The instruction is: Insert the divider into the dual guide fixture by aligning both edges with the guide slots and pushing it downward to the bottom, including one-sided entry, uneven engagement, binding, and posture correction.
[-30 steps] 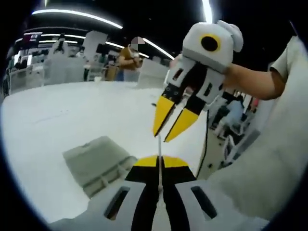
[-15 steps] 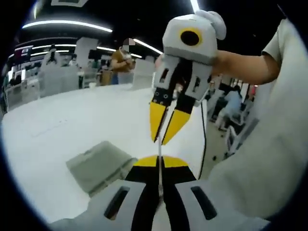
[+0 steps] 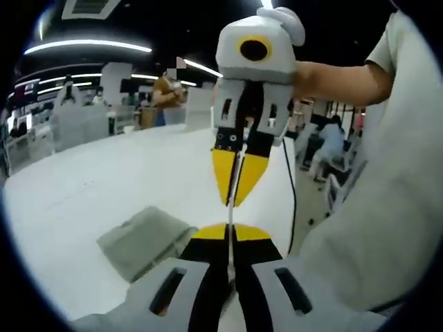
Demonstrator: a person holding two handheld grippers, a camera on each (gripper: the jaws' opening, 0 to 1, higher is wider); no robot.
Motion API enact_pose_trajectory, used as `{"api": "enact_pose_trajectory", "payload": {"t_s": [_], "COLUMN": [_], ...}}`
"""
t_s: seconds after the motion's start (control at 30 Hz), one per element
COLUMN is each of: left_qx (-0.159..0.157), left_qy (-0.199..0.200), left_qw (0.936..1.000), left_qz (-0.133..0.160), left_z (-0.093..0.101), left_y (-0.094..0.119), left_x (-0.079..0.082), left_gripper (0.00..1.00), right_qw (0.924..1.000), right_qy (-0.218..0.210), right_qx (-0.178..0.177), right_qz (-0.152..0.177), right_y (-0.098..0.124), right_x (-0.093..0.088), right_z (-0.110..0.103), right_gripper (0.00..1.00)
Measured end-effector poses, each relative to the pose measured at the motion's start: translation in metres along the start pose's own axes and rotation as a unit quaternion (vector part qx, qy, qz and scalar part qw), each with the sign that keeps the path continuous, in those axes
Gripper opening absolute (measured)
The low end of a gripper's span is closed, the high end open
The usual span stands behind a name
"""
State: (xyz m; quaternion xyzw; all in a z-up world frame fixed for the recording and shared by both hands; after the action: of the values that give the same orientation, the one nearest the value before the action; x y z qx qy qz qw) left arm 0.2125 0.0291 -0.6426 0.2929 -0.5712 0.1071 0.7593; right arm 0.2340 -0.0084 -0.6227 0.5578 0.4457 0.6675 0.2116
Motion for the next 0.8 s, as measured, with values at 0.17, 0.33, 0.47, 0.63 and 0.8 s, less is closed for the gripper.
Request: {"api": "enact_pose_trajectory", "payload": {"t_s": [0.17, 0.33, 0.47, 0.63, 0.8], "left_qx": [-0.001, 0.004, 0.009, 0.011, 0.012], "left_qy": [0.005, 0.016, 0.028, 0.022, 0.019], "left_qw": [1.0000, 0.9998, 0.9995, 0.9996, 0.9996], "left_qz": [-0.002, -0.005, -0.013, -0.014, -0.018], "left_z": [-0.004, -0.007, -0.005, -0.002, -0.003], "left_y": [-0.001, -0.003, -0.007, -0.009, -0.011], "left_x": [-0.006, -0.009, -0.010, -0.007, -0.008], "left_gripper": [0.00, 0.02, 0.04, 0.04, 0.05], "right_qw": [0.9999, 0.9990, 0.9977, 0.9955, 0.9930], "right_qy": [-0.013, -0.037, -0.058, -0.089, -0.117], "right_qx": [0.005, 0.007, 0.008, 0.005, 0.005], "right_qz": [-0.006, -0.024, -0.032, -0.032, -0.015], "right_y": [-0.001, -0.004, -0.006, -0.004, -0.004], "right_x": [0.002, 0.001, 0.000, -0.001, 0.002], "right_z": [-0.003, -0.004, -0.003, -0.002, -0.001], "right_gripper": [0.00, 0.00, 0.00, 0.00, 0.00]}}
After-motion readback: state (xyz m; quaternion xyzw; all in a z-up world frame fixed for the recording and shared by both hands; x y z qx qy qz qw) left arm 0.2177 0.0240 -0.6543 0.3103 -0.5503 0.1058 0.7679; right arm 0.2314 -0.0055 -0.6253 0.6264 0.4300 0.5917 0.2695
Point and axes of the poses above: the point that each gripper's makers call its tool centre point, and the gripper's own axes: y roughly backward along the fingers, z roughly to its right, x roughly out of its top, the point moved 3 cm from there along y, roughly backward along the fingers, and after that the axes turned 2 degrees about y, right-handed, at the moved point
